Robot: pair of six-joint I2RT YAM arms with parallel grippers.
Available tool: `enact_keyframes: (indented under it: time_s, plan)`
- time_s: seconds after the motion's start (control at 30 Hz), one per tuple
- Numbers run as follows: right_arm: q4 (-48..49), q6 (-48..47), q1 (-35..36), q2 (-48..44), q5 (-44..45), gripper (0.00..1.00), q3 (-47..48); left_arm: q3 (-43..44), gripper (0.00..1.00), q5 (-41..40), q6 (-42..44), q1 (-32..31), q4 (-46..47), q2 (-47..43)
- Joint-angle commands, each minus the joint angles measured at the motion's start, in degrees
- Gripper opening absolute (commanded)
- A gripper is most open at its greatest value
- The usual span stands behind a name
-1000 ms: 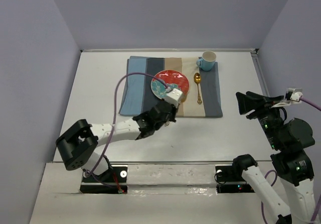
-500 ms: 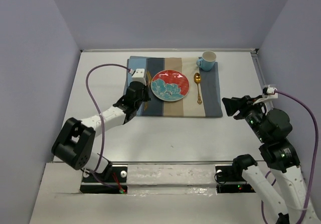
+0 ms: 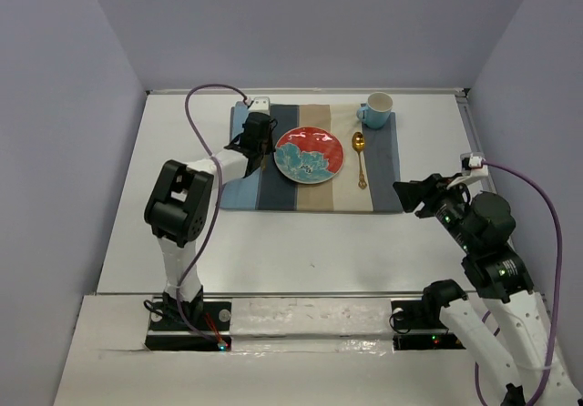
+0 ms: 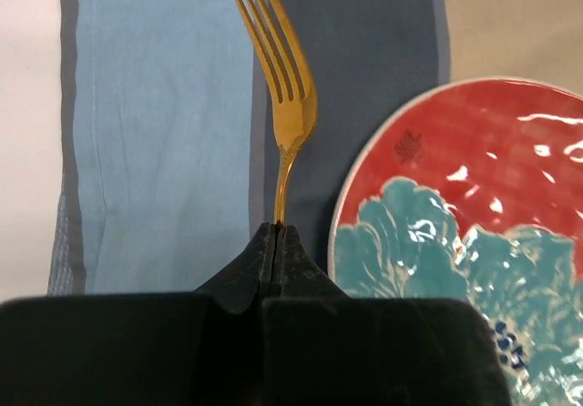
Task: Set the dinner table for one person
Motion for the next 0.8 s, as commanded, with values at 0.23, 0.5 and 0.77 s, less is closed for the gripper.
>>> enact_keyframes:
  time_s: [0.23,0.5,0.77]
  plan:
    - [3.32,-0.36,-0.25,1.77,-2.48,0.57,1.77,8.08,0.0,-8.73,4.38,1.13,-8.07,7.98]
    - [3.41,-0.1,-0.25,1.78,-2.84,0.56,2.21,7.74,0.29,-10.32,4.3,0.34,-8.25,8.17]
    - [2.79,-0.01,-0.25,2.13,-2.49,0.57,3.71,4.23,0.97,-9.18,0.09,-0.36,-6.76,-2.89]
